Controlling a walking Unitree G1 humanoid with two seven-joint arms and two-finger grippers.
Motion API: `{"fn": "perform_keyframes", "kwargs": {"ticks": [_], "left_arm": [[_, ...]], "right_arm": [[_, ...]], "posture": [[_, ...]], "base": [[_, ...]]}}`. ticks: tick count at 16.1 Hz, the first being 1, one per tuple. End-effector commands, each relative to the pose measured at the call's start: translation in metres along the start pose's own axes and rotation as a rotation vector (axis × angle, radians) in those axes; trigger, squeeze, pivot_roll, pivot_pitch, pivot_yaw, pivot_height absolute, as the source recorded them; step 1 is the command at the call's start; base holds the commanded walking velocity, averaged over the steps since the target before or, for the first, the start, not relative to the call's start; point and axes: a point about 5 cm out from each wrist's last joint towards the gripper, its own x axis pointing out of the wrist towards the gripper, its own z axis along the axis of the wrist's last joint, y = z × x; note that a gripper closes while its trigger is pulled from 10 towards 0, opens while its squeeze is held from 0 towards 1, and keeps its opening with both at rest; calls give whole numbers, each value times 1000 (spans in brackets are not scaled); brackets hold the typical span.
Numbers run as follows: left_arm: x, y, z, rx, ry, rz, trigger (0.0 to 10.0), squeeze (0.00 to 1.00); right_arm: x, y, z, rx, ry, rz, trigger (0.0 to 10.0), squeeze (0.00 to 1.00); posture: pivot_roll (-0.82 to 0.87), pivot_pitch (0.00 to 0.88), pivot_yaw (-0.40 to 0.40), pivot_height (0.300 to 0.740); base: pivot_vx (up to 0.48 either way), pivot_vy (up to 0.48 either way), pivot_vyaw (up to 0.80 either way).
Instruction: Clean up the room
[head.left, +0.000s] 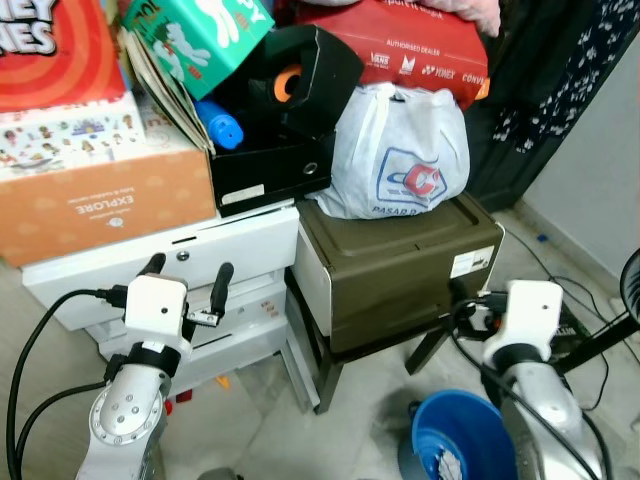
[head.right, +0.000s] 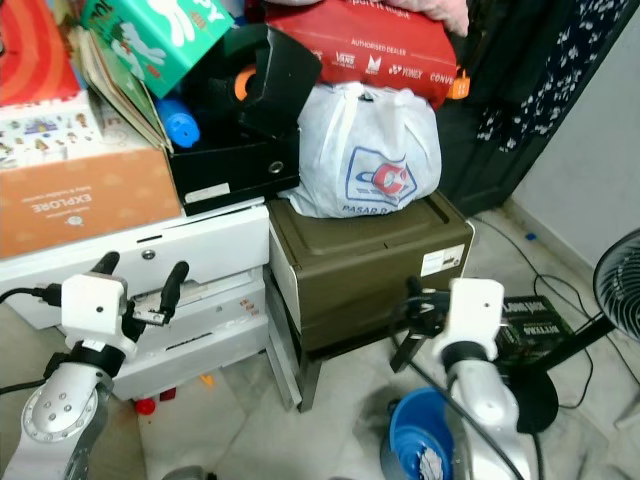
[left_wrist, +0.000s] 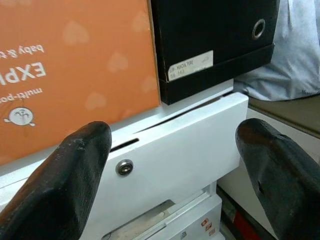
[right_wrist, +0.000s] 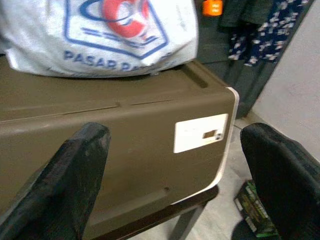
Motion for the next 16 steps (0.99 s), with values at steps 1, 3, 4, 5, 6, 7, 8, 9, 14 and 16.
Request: {"fn": "perform_keyframes", "kwargs": {"ticks": [1,3,4,5,6,7,8,9,14,16], "left_arm": [[0,-2,2,10,2,-8,10000,0],[3,-6,4,7,-3,-22,10000,0],[3,-8,3,10,-1,-25,10000,0],[3,-9,3,11,0,-31,10000,0],[3,-10,3,9,2,-43,10000,0],[3,-11,3,7,2,-50,10000,0],[3,-13,4,-2,1,-65,10000,0],[2,-14,4,-5,4,-79,10000,0],[0,-13,1,-19,18,-79,10000,0],[0,-15,1,-18,19,-87,10000,0]], "right_arm": [[0,4,7,-18,-34,24,10000,0],[2,7,8,-20,-33,35,10000,0],[3,6,7,-20,-25,40,10000,0],[3,6,7,-21,-21,45,10000,0],[4,7,7,-21,-20,46,10000,0],[5,7,7,-21,-20,47,10000,0],[5,8,7,-27,-20,49,10000,0],[4,8,6,-35,-19,48,10000,0],[3,9,5,-30,-10,57,10000,0],[4,11,5,-28,-12,61,10000,0]], "posture": [[-32,79,-96,740],[-31,72,-99,740],[-30,72,-102,740],[-29,72,-105,740],[-28,72,-107,740],[-28,72,-107,740],[-24,73,-109,740],[-22,74,-109,740],[-24,68,-108,740],[-23,58,-106,740]], "base": [[0,0,800],[0,0,800],[0,0,800],[0,0,800],[0,0,800],[0,0,800],[0,0,800],[0,0,800],[0,0,800],[0,0,800]]}}
